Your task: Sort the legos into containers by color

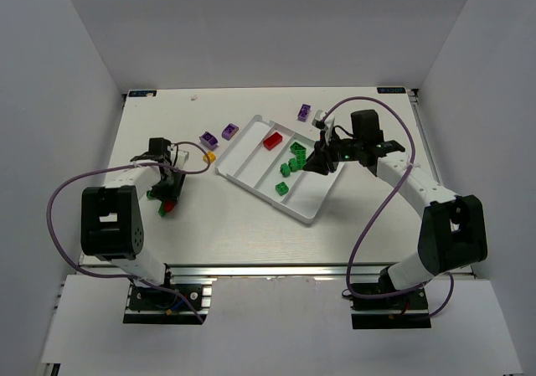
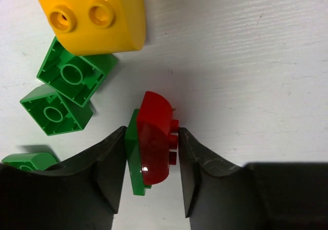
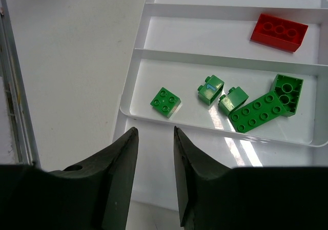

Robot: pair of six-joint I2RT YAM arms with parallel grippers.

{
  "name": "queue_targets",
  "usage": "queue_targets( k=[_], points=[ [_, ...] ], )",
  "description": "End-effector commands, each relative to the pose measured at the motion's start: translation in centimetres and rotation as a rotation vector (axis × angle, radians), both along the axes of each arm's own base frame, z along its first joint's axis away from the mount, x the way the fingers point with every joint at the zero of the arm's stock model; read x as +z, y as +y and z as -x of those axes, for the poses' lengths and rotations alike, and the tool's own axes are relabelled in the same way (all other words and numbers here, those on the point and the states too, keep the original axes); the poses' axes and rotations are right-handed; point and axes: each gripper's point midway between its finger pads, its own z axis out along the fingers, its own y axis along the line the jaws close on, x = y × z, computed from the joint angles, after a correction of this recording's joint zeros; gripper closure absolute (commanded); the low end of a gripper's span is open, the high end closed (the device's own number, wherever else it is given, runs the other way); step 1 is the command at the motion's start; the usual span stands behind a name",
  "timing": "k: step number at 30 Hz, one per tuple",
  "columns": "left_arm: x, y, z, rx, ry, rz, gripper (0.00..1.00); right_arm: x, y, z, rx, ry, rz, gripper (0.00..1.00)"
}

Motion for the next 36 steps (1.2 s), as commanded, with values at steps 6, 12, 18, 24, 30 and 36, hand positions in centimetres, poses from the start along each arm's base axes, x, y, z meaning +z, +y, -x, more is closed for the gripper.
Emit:
queue_targets(
  k=[6, 12, 18, 24, 30, 36],
  points=[
    [2.5, -0.7, -1.7, 0.014, -0.081, 0.035, 0.66, 2.1, 0.1, -0.5, -0.005, -0.048, -0.030, 0.60],
    [6.8, -5.6, -3.1, 0.091, -0.196, 0.326, 0.79, 2.3, 0.5, 1.2, 0.045, -0.013, -0.040, 0.51],
    [14.5, -11.6, -4.2, 0.287, -0.388, 0.785, 0.85, 3.3, 2.8, 4.1, 0.088, 0.048, -0.059, 0.48],
    [21.4, -17.5, -4.9, 0.312, -0.529, 1.104, 0.89, 5.2, 6.0, 5.4, 0.009, 0.162, -0.112, 0.51],
    [21.1, -23.1, -5.4, 0.473, -0.433, 1.176, 0.96, 8.2, 10.5, 5.3, -0.143, 0.087, -0.126, 0.42],
    [20.5, -23.6, -5.7, 0.621, -0.421, 1.040, 1.00, 9.0, 11.1, 3.0, -0.295, 0.075, -0.154, 0.30]
  ],
)
